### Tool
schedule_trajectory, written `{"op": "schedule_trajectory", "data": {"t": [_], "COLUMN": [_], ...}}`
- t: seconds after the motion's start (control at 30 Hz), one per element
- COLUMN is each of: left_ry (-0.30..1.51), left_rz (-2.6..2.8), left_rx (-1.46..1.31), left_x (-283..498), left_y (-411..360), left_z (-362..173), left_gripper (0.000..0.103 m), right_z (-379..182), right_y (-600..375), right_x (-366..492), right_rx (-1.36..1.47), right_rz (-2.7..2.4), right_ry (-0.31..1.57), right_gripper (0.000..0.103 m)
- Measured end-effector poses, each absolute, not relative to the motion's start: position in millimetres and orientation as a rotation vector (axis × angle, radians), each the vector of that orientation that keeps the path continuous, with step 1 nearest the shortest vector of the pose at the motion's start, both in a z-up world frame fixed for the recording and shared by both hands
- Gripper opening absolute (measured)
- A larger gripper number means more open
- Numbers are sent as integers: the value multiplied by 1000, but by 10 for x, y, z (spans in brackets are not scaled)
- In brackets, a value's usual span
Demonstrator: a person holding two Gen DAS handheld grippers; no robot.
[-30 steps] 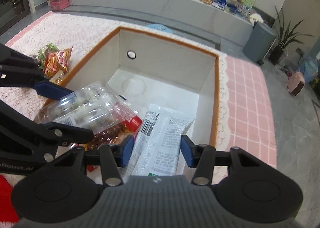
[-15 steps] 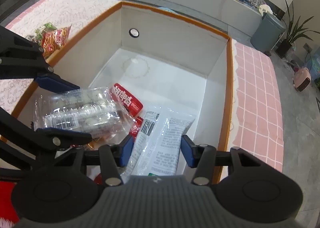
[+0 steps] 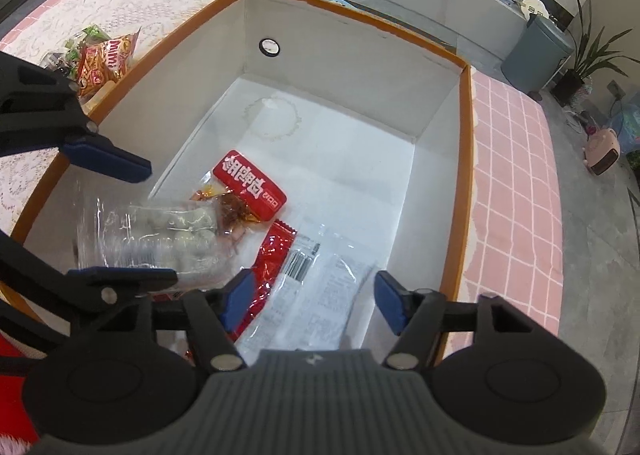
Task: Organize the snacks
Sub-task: 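Carry both packs into the orange box and open both tools, then move both tools back toward the remaining snacks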
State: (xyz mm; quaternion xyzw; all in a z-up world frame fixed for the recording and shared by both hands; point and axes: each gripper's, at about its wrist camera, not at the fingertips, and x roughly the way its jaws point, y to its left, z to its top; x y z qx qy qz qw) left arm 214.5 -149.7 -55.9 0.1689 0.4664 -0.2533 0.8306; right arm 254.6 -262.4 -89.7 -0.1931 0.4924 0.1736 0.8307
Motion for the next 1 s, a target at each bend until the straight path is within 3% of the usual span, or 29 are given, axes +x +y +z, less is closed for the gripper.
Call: {"op": "schedule_trajectory", "data": {"t": [0.1, 0.5, 1.0], "left_ry": [984, 936, 896], "left_rz": [-542, -509, -345], "left_rx": [343, 267, 194], "left_x": [2129, 1978, 1818], "left_y": [-1446, -1165, -396], "left_z": [-508, -209, -18], "left_gripper": [76, 76, 76], "right_z": [-843, -575, -133], "right_y": [-2611, -2548, -2158], "right_x": [2534, 2403, 2051], "right_rx": [-415, -410, -181], "right_rz": [355, 250, 313], "right_ry": [1045, 1066, 981], "right_gripper": [77, 94, 96]}}
